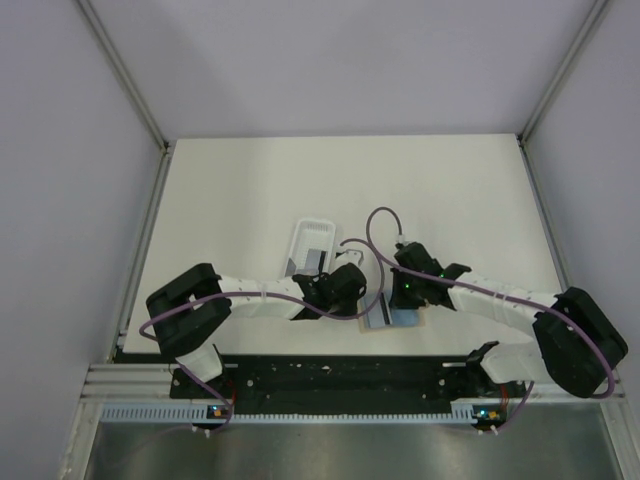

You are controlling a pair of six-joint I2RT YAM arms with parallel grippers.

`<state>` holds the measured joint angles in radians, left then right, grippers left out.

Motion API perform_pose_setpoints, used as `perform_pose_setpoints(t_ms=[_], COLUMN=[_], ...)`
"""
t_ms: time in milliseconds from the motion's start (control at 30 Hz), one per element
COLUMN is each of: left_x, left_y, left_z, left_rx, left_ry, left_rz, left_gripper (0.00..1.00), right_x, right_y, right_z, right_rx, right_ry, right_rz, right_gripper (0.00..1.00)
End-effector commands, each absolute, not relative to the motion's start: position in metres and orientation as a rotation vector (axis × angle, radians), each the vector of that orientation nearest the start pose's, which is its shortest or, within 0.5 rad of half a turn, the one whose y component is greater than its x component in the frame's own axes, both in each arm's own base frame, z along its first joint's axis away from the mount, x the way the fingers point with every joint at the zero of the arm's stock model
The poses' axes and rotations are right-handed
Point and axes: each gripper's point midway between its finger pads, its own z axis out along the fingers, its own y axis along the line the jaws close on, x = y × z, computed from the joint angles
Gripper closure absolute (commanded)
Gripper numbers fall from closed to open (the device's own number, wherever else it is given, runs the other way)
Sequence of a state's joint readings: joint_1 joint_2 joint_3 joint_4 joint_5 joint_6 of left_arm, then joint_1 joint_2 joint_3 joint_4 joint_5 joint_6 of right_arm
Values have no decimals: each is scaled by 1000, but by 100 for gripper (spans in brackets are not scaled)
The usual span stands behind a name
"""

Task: Put the credit cards into the card holder
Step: Insert the credit card into the card holder.

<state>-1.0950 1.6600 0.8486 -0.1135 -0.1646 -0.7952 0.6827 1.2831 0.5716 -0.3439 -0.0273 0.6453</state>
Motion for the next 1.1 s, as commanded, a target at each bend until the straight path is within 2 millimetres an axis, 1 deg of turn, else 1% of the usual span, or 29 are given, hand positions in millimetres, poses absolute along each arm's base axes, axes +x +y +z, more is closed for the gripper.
perform_pose_setpoints(t_ms=[0,233,300,433,467,500,533,600,667,700,733,867,900,967,1000,1067], left_x=[168,168,169,171,172,174,175,179,184,186,189,199,201,207,211,218], left_y=[-340,-340,-340,-338,-337,-336,-336,-336,-336,-338,-337,-329,-325,-314,-304,-284], left_z=[12,14,14,20,22,27,32,43,59,68,77,108,113,122,128,133], left_rx=[331,330,326,324,322,322,324,324,323,329,325,304,294,270,242,194], left_ry=[2594,2588,2589,2573,2567,2555,2543,2516,2478,2457,2435,2364,2353,2338,2326,2320], left_rz=[-549,-553,-553,-542,-536,-534,-535,-533,-541,-551,-551,-541,-534,-507,-494,-438], left_gripper=[100,100,100,100,100,100,100,100,100,100,100,100,98,89,85,78], right_x=[175,170,171,178,184,186,190,194,197,198,198,198,197,198,197,196], right_y=[209,221,222,208,200,194,188,179,175,173,172,168,169,168,167,168], right_z=[22,23,25,32,36,40,45,55,66,70,75,84,85,86,85,82], right_rx=[-82,-120,-121,-95,-77,-66,-51,-28,-13,-6,5,19,17,6,1,-6], right_ry=[2740,2749,2742,2706,2672,2654,2628,2578,2533,2509,2488,2443,2437,2431,2435,2447], right_rz=[557,587,588,494,436,400,369,330,336,340,353,376,384,383,375,376], right_gripper=[100,100,100,100,100,100,96,87,77,70,66,59,57,56,56,56])
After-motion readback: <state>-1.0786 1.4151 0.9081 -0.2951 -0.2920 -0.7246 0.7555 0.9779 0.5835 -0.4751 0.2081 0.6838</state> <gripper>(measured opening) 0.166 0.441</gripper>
